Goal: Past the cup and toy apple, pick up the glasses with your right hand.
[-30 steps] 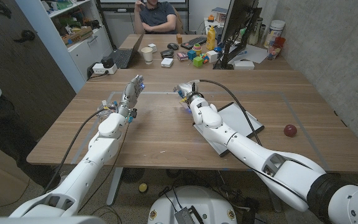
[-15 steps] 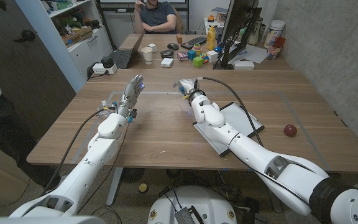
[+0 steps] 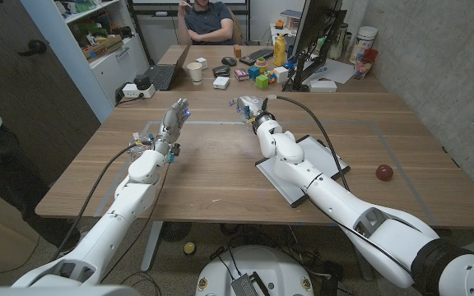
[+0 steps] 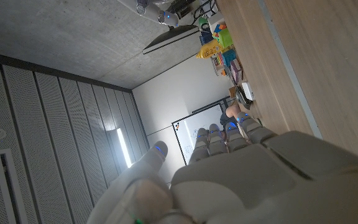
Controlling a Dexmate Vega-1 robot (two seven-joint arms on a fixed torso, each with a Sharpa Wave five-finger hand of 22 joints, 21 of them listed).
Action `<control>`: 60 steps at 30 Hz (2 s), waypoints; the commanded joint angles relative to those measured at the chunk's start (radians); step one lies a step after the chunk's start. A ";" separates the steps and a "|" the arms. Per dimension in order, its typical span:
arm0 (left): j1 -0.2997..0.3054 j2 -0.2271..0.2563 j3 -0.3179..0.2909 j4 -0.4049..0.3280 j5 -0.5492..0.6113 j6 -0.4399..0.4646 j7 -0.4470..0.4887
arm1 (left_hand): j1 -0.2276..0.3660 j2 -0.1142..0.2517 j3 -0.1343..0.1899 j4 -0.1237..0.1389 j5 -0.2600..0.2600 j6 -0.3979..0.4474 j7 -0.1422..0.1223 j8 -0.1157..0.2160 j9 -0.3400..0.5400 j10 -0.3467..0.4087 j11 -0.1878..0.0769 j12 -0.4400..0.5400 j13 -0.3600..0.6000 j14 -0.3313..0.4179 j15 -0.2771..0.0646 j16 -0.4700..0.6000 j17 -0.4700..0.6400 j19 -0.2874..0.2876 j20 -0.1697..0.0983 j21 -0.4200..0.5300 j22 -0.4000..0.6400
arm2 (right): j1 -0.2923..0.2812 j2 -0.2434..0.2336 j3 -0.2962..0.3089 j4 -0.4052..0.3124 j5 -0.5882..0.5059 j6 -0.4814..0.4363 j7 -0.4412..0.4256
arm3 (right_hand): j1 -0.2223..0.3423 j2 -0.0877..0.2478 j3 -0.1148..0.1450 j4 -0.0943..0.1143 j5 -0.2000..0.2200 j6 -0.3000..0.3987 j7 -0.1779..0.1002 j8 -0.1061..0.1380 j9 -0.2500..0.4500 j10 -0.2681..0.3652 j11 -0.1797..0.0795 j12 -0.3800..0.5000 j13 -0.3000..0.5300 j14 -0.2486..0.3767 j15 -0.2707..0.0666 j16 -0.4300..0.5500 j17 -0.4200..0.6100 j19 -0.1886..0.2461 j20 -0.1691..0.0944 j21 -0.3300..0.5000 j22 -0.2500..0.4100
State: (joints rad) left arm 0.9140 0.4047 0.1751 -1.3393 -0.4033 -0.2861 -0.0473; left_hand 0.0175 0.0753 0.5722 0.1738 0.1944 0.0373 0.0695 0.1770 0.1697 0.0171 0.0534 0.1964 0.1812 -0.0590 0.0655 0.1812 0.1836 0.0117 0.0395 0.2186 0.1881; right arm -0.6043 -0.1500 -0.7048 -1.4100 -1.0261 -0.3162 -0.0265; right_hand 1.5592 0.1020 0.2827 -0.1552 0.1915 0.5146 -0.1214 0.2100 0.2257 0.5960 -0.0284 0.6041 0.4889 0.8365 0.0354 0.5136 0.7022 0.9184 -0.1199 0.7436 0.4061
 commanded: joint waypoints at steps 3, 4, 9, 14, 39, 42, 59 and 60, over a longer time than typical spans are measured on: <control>0.007 0.004 -0.003 -0.008 -0.004 -0.008 0.001 | -0.005 0.063 -0.004 0.002 0.003 -0.004 0.001 0.005 0.005 -0.003 0.010 0.004 0.004 -0.003 0.010 0.007 0.002 0.001 0.003 0.004 0.005 | -0.008 -0.002 0.031 -0.055 -0.002 0.005 -0.010 | 0.003 0.010 0.004 0.004 0.004 0.003 -0.001 -0.006 0.004 -0.008 -0.005 0.012 0.008 0.148 -0.260 -0.007 0.007 -0.011 -0.096 0.013 0.002; 0.008 0.005 -0.003 -0.010 -0.005 -0.007 0.001 | -0.005 0.063 -0.004 0.002 0.004 -0.004 0.001 0.005 0.005 -0.003 0.009 0.004 0.004 -0.002 0.010 0.007 0.002 0.001 0.004 0.004 0.005 | -0.009 -0.002 0.031 -0.058 -0.004 0.006 -0.013 | 0.003 0.010 0.004 0.004 0.004 0.004 -0.002 -0.007 0.004 -0.009 -0.004 0.013 0.008 0.149 -0.261 -0.008 0.008 -0.012 -0.096 0.014 0.002; 0.017 0.008 -0.005 -0.023 -0.003 -0.007 0.008 | -0.005 0.064 -0.005 0.002 0.004 -0.004 0.002 0.005 0.005 -0.002 0.009 0.004 0.004 -0.002 0.011 0.007 0.002 0.001 0.004 0.004 0.005 | -0.015 -0.003 0.044 -0.073 0.009 0.022 -0.011 | 0.004 0.010 0.005 0.003 0.005 0.010 -0.002 -0.005 0.004 -0.011 -0.001 0.018 0.013 0.151 -0.261 -0.012 0.011 -0.016 -0.097 0.020 0.001; 0.024 0.011 -0.005 -0.035 -0.005 -0.006 0.010 | -0.005 0.064 -0.005 0.002 0.004 -0.004 0.001 0.005 0.005 -0.002 0.008 0.004 0.004 -0.002 0.010 0.007 0.002 0.000 0.005 0.004 0.005 | -0.022 -0.005 0.058 -0.089 0.023 0.037 -0.015 | 0.005 0.011 0.006 0.003 0.006 0.012 -0.003 -0.006 0.005 -0.010 -0.002 0.023 0.017 0.154 -0.260 -0.015 0.014 -0.019 -0.096 0.026 0.000; 0.056 0.031 -0.013 -0.079 -0.010 -0.009 0.026 | -0.004 0.065 -0.009 0.001 0.004 -0.004 0.003 0.005 0.005 -0.001 0.007 0.005 0.004 -0.001 0.010 0.007 0.002 0.001 0.005 0.004 0.005 | -0.052 -0.002 0.147 -0.162 0.123 0.125 -0.031 | 0.005 0.013 0.010 0.002 0.008 0.026 0.001 -0.007 0.006 -0.009 0.002 0.040 0.020 0.162 -0.259 -0.034 0.028 -0.032 -0.096 0.052 -0.006; 0.058 0.031 -0.013 -0.080 -0.011 -0.012 0.028 | -0.004 0.065 -0.009 0.001 0.004 -0.004 0.002 0.005 0.005 -0.001 0.008 0.005 0.004 -0.001 0.010 0.007 0.002 0.001 0.005 0.004 0.005 | -0.055 -0.002 0.160 -0.171 0.140 0.136 -0.030 | 0.005 0.014 0.011 0.002 0.009 0.030 0.001 -0.006 0.007 -0.007 -0.001 0.044 0.022 0.163 -0.258 -0.036 0.030 -0.033 -0.096 0.055 -0.008; 0.070 0.041 -0.012 -0.096 -0.013 -0.025 0.027 | -0.004 0.065 -0.011 0.001 0.005 -0.004 0.002 0.005 0.005 0.001 0.007 0.006 0.004 0.000 0.010 0.007 0.002 0.001 0.006 0.004 0.005 | -0.082 0.002 0.232 -0.203 0.259 0.221 -0.022 | 0.003 0.015 0.015 0.002 0.011 0.046 0.005 -0.005 0.008 -0.007 0.001 0.059 0.026 0.170 -0.257 -0.050 0.041 -0.043 -0.096 0.075 -0.016; 0.071 0.042 -0.012 -0.098 -0.014 -0.024 0.026 | -0.004 0.065 -0.011 0.001 0.005 -0.003 0.003 0.005 0.005 0.001 0.007 0.006 0.004 0.000 0.010 0.007 0.002 0.001 0.006 0.004 0.005 | -0.084 0.001 0.235 -0.203 0.268 0.230 -0.020 | 0.003 0.014 0.015 0.001 0.012 0.046 0.006 -0.006 0.008 -0.005 0.001 0.060 0.026 0.170 -0.258 -0.051 0.042 -0.044 -0.096 0.077 -0.017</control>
State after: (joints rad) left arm 0.9774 0.4400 0.1615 -1.4282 -0.4143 -0.3042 -0.0189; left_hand 0.0176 0.0753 0.5650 0.1747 0.1943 0.0374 0.0695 0.1770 0.1697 0.0172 0.0534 0.1964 0.1815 -0.0590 0.0655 0.1812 0.1836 0.0117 0.0395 0.2186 0.1881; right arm -0.6698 -0.1489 -0.5129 -1.5945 -0.8333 -0.1449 -0.0588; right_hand 1.5587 0.1112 0.2889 -0.1529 0.1967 0.5540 -0.1179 0.2021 0.2301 0.5875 -0.0304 0.6583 0.5125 0.8367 0.0355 0.4642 0.7394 0.9006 -0.1021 0.8132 0.3891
